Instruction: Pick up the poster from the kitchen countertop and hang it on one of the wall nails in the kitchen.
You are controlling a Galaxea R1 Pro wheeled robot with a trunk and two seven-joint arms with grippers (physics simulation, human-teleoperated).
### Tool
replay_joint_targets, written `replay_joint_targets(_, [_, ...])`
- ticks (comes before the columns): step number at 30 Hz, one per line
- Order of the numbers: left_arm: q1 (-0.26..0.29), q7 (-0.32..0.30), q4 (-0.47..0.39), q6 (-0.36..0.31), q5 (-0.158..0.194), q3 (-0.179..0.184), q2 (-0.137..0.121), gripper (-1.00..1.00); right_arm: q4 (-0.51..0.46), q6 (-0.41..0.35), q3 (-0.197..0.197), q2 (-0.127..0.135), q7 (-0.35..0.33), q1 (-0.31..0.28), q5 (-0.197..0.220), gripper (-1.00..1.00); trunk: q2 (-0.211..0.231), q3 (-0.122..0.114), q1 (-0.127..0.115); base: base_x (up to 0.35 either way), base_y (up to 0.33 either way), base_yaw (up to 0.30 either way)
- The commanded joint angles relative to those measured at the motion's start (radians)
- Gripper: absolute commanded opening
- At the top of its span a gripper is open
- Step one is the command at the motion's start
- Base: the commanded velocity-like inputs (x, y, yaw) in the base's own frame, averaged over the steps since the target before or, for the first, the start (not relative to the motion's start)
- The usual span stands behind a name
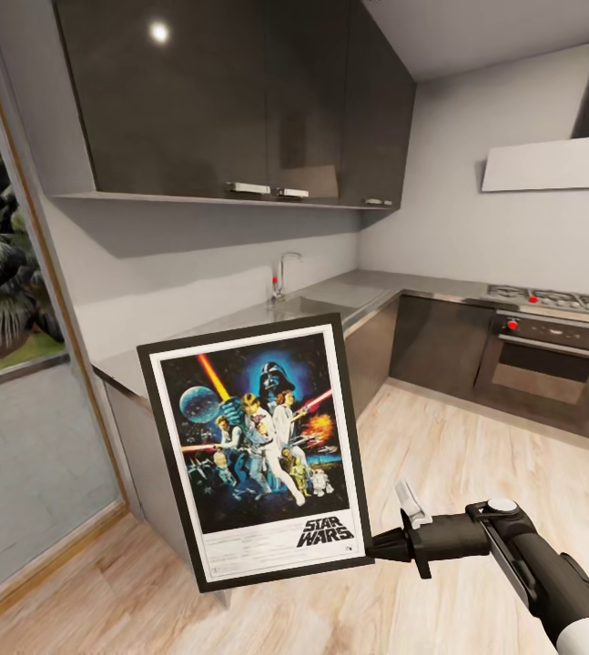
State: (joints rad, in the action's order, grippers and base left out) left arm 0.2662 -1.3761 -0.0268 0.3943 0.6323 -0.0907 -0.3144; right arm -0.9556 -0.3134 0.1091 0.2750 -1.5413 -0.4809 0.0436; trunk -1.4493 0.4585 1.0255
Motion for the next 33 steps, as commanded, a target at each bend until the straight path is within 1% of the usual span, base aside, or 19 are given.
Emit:
replay_joint_targets(1, [0.001,-0.003,0.001,0.006,-0.006,-0.008,0.0,1.0,0.0,-0.012,0.003,0.001,-0.002,-0.001,0.004,-1.0,-0.001,0.001,0.0,-0.264,0.0,0.0])
replay_joint_targets(6, [0.001,-0.003,0.001,0.006,-0.006,-0.008,0.0,1.0,0.0,-0.012,0.003,0.001,-0.002,-0.001,0.005,-1.0,-0.001,0.001,0.0,-0.139,0.0,0.0])
replay_joint_targets(12, [0.001,-0.003,0.001,0.006,-0.006,-0.009,-0.001,1.0,0.0,-0.012,0.003,0.001,-0.001,-0.001,0.004,-1.0,-0.001,0.001,0.0,-0.025,0.0,0.006])
replay_joint_targets(15, [0.001,-0.003,0.0,0.006,-0.006,-0.009,-0.001,1.0,0.0,-0.012,0.003,0.001,-0.001,-0.001,0.004,-1.0,-0.001,0.001,0.0,-0.005,0.0,0.13])
replay_joint_targets(33, [0.001,-0.003,0.001,0.006,-0.006,-0.009,-0.003,1.0,0.0,-0.013,0.003,0.0,0.0,-0.001,0.004,-1.0,-0.001,0.001,0.0,-0.001,0.0,0.266])
